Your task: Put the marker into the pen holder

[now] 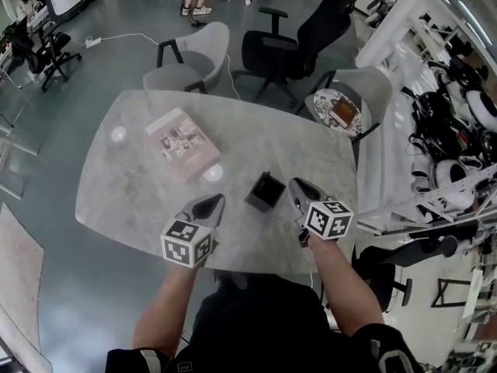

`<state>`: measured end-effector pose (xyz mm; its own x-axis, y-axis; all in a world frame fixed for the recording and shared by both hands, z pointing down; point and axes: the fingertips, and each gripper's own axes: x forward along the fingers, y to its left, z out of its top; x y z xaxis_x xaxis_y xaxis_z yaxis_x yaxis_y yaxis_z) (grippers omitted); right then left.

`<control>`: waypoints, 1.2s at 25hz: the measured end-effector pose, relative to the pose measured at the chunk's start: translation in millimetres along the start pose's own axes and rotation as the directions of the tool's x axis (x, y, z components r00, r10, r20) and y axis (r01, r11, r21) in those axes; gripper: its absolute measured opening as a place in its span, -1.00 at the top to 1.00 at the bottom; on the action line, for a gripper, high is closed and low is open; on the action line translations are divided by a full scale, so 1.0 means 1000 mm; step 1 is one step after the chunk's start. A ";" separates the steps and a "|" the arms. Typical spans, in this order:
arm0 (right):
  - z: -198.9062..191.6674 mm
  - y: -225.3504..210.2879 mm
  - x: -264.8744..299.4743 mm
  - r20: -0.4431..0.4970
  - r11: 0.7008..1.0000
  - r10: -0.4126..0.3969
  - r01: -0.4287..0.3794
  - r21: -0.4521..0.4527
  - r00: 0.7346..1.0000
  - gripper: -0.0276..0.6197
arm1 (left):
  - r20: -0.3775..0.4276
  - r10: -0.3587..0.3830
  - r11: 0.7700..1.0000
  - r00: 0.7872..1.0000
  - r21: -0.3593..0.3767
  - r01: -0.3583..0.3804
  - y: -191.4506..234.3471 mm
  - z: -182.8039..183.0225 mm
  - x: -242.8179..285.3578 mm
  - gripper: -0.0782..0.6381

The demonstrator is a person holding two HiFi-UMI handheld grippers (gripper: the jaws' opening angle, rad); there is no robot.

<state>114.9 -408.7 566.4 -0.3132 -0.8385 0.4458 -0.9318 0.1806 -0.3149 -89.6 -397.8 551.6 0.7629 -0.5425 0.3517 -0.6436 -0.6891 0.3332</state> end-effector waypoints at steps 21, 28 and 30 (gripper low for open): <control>0.015 -0.011 -0.119 0.103 0.980 0.190 -0.182 -0.086 0.976 0.91 | 0.075 0.064 0.990 0.995 0.118 -0.073 -0.100 0.052 0.011 0.75; 0.045 -0.066 -0.181 0.211 0.947 0.315 -0.321 -0.006 0.925 0.91 | 0.111 0.127 0.985 0.986 0.105 -0.139 -0.176 0.051 0.035 0.75; 0.054 -0.071 -0.193 0.220 0.932 0.357 -0.361 -0.023 0.908 0.91 | 0.114 0.152 0.982 0.982 0.095 -0.163 -0.191 0.048 0.039 0.75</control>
<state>251.5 -287.2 457.7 -0.5768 -0.8098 0.1074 -0.7597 0.4834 -0.4350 65.9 -310.7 459.6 0.6580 -0.6925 0.2959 -0.7508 -0.6338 0.1863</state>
